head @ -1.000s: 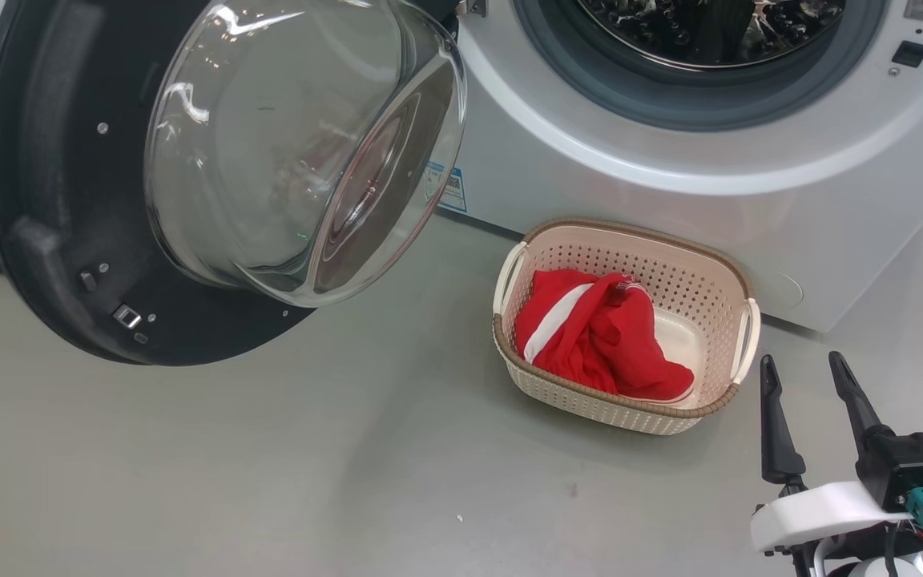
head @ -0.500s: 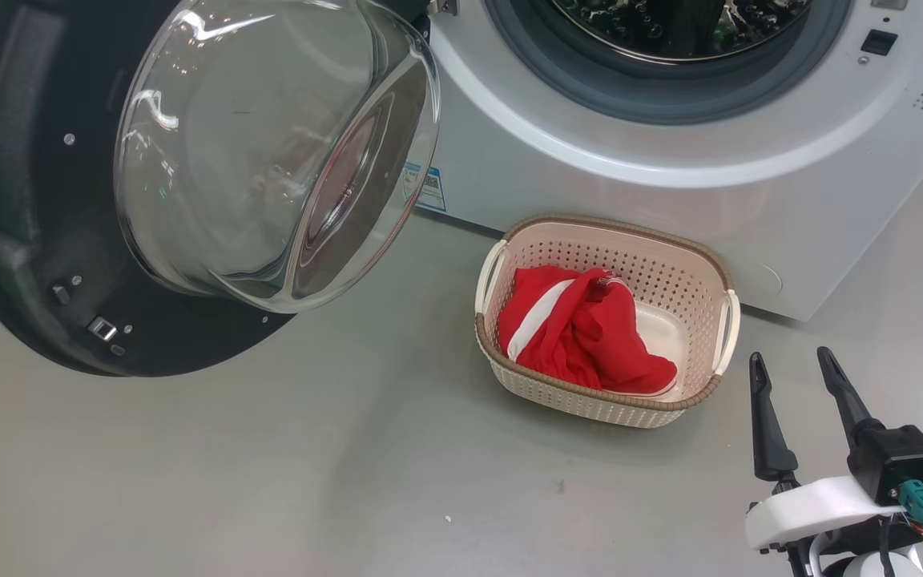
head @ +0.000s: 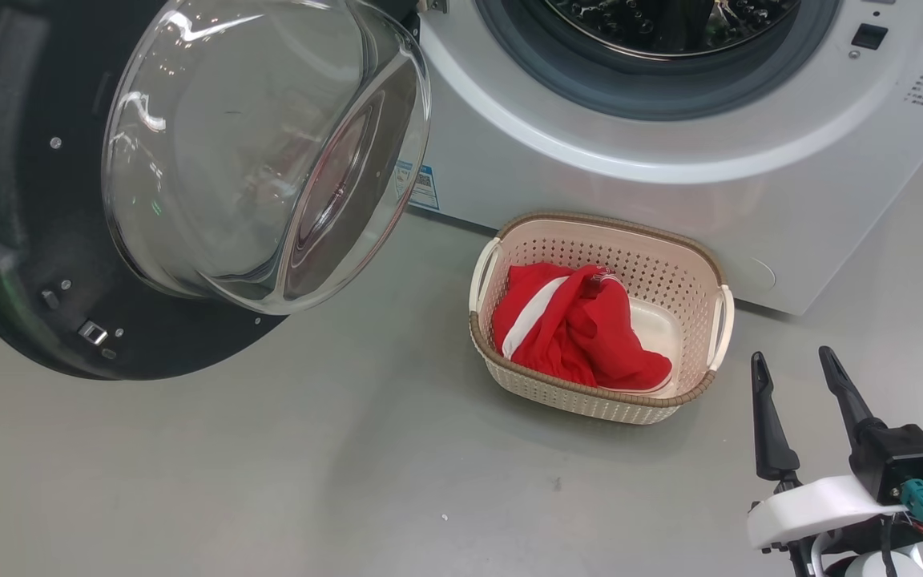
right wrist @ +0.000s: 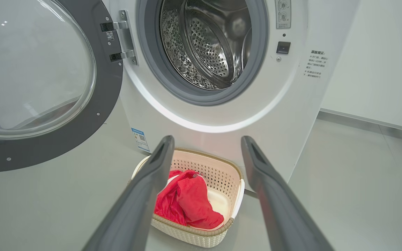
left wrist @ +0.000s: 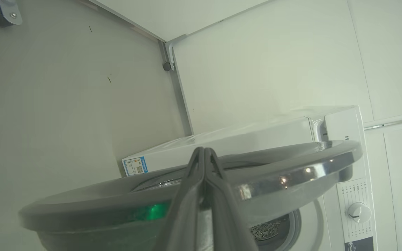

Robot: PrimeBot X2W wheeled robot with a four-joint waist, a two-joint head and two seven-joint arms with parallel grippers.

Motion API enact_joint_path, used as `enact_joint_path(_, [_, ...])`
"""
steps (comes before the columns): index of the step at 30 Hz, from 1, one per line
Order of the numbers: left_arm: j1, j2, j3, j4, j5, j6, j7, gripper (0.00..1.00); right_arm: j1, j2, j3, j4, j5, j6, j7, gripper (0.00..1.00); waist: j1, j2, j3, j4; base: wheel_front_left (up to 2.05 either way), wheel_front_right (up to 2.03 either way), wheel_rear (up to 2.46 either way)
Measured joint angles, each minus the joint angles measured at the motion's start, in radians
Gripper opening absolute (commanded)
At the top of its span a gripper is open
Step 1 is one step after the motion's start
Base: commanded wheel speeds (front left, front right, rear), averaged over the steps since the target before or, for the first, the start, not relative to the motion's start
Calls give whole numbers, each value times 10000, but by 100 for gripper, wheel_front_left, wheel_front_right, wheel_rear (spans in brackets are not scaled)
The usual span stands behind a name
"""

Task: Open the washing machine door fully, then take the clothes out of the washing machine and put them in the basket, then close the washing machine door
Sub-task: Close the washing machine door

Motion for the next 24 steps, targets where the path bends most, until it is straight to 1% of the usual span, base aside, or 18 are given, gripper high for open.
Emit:
enact_joint_path(4, [-3, 0, -44, 169, -328, -192, 368, 0, -18, -10, -6, 10, 0, 0, 0, 100, 0, 0, 6, 33, 0, 0, 0])
enact_joint_path(10, [-7, 35, -50, 426, -522, -543, 903, 0, -20, -29, -27, 17, 0, 0, 0, 100, 0, 0, 5, 101, 0, 0, 0])
enact_joint_path(13, [-6, 38, -36, 476, -809, -633, 1340, 0, -21, -31, -46, 17, 0, 0, 0, 100, 0, 0, 1, 134, 0, 0, 0])
enact_joint_path(14, [-6, 38, -36, 476, -809, -633, 1340, 0, -21, -31, -46, 17, 0, 0, 0, 100, 0, 0, 1, 134, 0, 0, 0])
enact_joint_path(15, [-6, -4, -33, 477, -1149, -744, 1647, 0, -24, -31, -52, 17, 0, 0, 0, 100, 0, 0, -3, 153, 0, 0, 0])
enact_joint_path(18, [-2, -90, -79, 462, -1287, -872, 2092, 0, -24, -31, -67, 17, 0, 0, 0, 100, 0, 0, -12, 185, 0, 0, 0])
enact_joint_path(21, [16, -201, -148, 433, -1595, -895, 2500, 0, -25, -31, -67, 17, 0, 0, 0, 100, 0, 0, -14, 219, 0, 0, 0])
enact_joint_path(24, [65, -224, -293, 364, -1674, -988, 2895, 0, -26, -31, -65, 15, 0, 0, 0, 100, 0, 0, -7, 239, 0, 0, 0])
